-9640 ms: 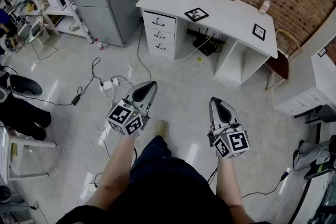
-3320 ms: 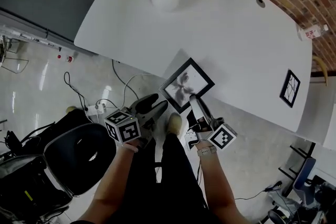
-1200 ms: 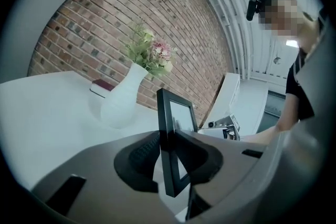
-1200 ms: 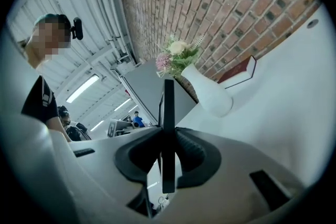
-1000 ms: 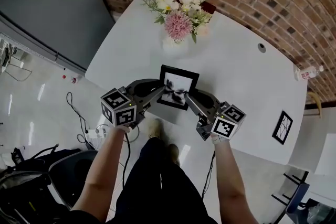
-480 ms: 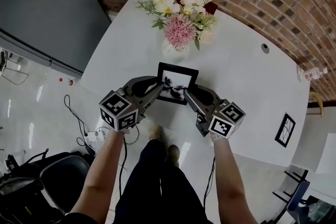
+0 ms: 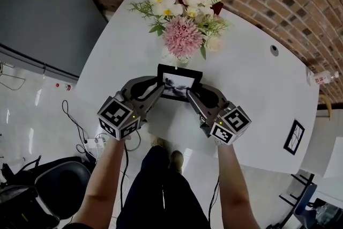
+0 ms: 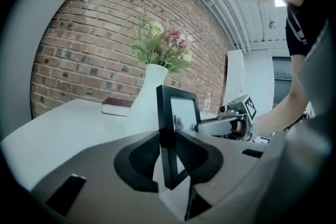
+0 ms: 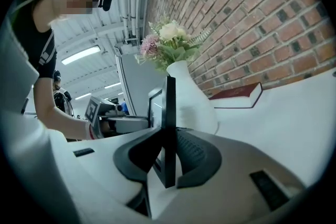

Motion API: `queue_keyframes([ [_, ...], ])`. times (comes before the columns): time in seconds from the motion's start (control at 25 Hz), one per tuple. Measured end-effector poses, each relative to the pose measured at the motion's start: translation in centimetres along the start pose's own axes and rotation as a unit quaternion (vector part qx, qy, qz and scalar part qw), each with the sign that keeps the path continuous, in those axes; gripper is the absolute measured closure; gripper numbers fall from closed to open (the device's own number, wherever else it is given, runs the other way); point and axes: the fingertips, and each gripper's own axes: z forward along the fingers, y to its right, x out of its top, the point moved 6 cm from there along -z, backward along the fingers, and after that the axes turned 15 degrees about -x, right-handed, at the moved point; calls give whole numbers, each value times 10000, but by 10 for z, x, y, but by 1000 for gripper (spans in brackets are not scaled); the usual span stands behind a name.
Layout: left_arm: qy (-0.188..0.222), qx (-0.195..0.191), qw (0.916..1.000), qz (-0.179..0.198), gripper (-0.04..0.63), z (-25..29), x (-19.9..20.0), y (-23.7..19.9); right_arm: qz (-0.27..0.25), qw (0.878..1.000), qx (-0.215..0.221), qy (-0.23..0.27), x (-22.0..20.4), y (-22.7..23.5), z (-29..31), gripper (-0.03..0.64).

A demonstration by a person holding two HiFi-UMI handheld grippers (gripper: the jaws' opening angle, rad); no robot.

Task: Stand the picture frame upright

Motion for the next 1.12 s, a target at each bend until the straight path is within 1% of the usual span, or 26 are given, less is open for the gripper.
queue_keyframes([
  [0.4, 122, 152, 9991, 389, 494, 8, 2, -12, -377, 9989, -192, 186, 1, 9, 12, 531],
  [0.64, 172, 239, 9985, 471, 495, 7, 3, -20, -662, 9970, -331, 222, 0, 10, 22, 531],
  [0.88, 189, 320, 9980, 514, 495, 6, 1, -27, -691, 9958, -511, 303, 2, 11, 29, 529],
  [1.12, 186, 342, 9977, 562, 495, 6, 2, -32, -721, 9952, -569, 337, 2, 12, 34, 529],
])
